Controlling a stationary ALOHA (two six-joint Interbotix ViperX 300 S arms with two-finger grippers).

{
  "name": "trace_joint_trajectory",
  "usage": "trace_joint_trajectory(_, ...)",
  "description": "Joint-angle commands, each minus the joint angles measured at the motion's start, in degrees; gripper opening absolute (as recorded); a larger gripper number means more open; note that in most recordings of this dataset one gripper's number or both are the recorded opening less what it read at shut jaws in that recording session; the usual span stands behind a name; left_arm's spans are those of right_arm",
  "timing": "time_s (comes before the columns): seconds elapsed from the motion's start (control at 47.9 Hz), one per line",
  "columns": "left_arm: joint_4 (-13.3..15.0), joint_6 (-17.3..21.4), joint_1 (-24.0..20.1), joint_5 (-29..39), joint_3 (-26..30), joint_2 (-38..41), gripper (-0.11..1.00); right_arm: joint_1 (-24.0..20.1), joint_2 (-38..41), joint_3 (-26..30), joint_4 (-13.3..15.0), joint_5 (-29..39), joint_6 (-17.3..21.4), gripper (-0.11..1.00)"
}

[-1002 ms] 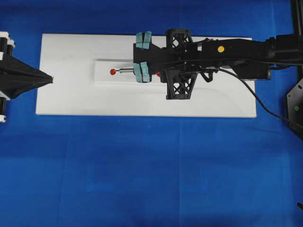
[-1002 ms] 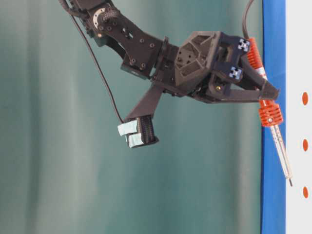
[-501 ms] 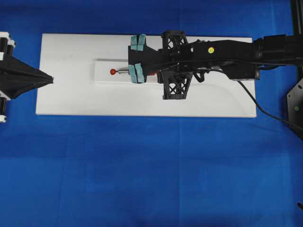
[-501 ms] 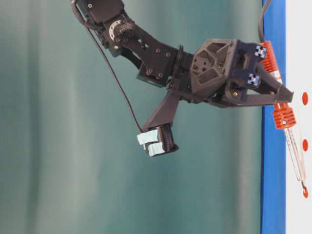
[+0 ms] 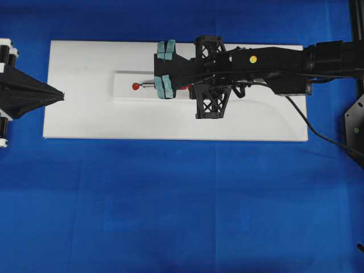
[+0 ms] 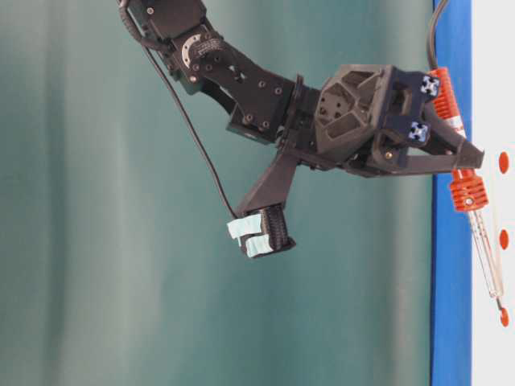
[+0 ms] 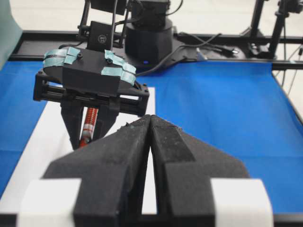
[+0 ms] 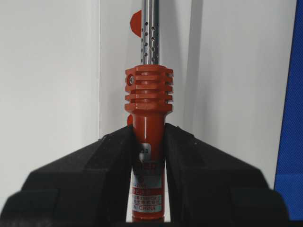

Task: Touch the tip of the soldering iron to the mark.
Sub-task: 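Lower the iron tip onto the middle red dot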

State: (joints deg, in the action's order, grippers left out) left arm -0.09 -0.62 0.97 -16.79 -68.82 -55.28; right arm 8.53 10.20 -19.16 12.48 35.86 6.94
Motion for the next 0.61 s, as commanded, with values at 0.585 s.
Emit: trace_joint_trajectory(0.585, -0.09, -0.09, 0.0, -0.44, 0.44, 0.35, 0.0, -0.09, -0.88, 2.37, -0.26, 0.88, -1.58, 0.06)
